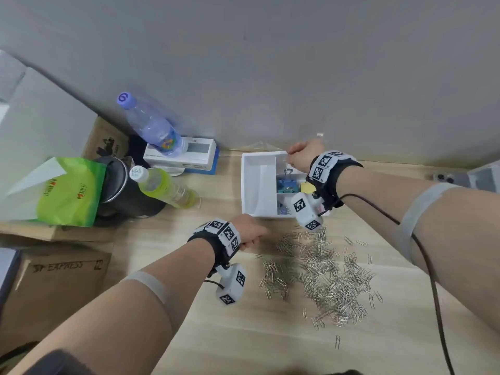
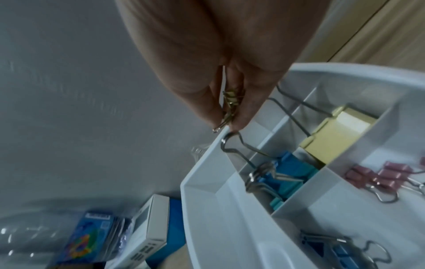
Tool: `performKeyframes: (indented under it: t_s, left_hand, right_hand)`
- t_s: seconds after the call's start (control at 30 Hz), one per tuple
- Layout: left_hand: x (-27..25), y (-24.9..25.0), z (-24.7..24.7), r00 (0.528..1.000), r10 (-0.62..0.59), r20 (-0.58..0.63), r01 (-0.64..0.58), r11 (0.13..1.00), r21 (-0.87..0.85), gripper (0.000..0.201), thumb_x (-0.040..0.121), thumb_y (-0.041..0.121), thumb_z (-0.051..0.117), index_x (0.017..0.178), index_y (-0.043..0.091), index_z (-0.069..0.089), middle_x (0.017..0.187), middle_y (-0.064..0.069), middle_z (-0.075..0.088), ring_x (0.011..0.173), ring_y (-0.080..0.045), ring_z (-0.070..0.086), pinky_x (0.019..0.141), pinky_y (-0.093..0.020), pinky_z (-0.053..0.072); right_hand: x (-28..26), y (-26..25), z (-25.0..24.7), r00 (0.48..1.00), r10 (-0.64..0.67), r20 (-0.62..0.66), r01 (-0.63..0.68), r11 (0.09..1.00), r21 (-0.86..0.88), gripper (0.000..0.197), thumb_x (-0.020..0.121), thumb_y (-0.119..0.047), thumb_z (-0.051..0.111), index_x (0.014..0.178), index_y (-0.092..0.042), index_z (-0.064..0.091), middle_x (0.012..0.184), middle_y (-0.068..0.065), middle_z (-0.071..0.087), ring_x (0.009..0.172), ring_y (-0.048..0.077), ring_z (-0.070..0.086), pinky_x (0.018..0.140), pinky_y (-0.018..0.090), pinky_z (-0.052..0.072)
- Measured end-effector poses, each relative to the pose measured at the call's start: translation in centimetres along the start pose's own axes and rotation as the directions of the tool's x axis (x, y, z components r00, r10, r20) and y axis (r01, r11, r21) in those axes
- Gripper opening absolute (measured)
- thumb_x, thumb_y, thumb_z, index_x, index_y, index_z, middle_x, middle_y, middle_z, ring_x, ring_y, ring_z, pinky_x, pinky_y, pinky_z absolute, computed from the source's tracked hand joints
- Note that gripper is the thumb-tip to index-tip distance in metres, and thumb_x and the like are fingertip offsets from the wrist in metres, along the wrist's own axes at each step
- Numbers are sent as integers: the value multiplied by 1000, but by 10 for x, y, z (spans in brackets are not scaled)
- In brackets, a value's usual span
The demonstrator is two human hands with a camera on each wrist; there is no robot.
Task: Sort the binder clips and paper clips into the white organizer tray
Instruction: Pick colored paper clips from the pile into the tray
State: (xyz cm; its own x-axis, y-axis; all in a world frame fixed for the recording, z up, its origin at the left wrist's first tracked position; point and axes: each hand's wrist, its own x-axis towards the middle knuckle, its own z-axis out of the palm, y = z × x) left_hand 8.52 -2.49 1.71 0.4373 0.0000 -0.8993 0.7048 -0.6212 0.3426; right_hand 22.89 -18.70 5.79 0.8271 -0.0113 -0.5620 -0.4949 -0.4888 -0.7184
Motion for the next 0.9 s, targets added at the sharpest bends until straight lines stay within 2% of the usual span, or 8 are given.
performKeyframes:
  t_s: [0.1,0.17,0.3,0.4,0.53,0.7,0.83,0.9]
  left_hand:
    - [9,-3,-1,1000,-2,11,2,1000,30,27,86,24,59,64,9,56,43,-1,48,35,-14,37,39,-18,30]
    - [11,-2,-1,1000,-1,14,0,999,40,25,85,24,58,65,9,57,42,1,50,35,-14,38,39,-18,32]
    - [12,4,3,1000,11,10,-12,996,89,27,84,28,57,65,9,61,51,-2,57,39,-17,42,42,-20,36]
    - [12,5,5,999,31,-18,-29,991,132,26,79,32,56,65,11,63,63,-9,61,45,-21,46,45,-20,39]
    - [10,2,7,998,48,-42,-42,990,131,24,79,32,57,68,11,63,64,-8,61,46,-20,46,48,-21,39]
    - [-2,0,8,991,63,-119,-49,992,117,22,83,23,57,62,15,54,56,-1,52,47,-16,44,45,-19,33]
    - [-14,-1,7,986,68,-152,-52,993,107,26,85,19,55,60,14,50,53,-2,46,44,-16,39,43,-19,31]
    - [-19,-3,4,984,65,-166,-48,993,106,27,85,20,55,58,14,49,52,-3,45,44,-16,38,45,-19,31]
  right_hand:
    - [1,-1,8,999,-30,16,31,996,-87,19,82,-11,65,97,-18,76,97,3,74,89,21,68,90,32,55]
    - [2,-1,11,999,-47,25,50,987,-154,24,85,-9,61,103,-17,75,103,3,73,96,23,68,94,33,53]
    - [-1,0,13,991,-53,126,78,976,-201,30,85,-11,62,113,-16,71,105,2,68,101,24,64,94,32,51]
    - [-3,0,14,983,-65,170,101,972,-213,35,85,-13,61,119,-18,68,116,3,68,106,23,62,92,28,49]
    - [-7,1,10,986,-66,154,92,981,-173,33,86,-19,61,118,-22,68,114,1,67,107,21,61,98,31,49]
    - [-14,7,4,976,-106,188,130,984,-120,36,87,-17,60,122,-21,67,107,-2,64,97,16,57,79,21,42]
    - [-22,6,5,959,-133,250,162,982,-96,34,85,-20,64,119,-22,68,115,-2,65,111,17,58,94,26,44]
    - [-29,4,6,958,-142,251,167,983,-82,30,86,-19,63,115,-21,70,112,1,67,108,20,60,88,26,48]
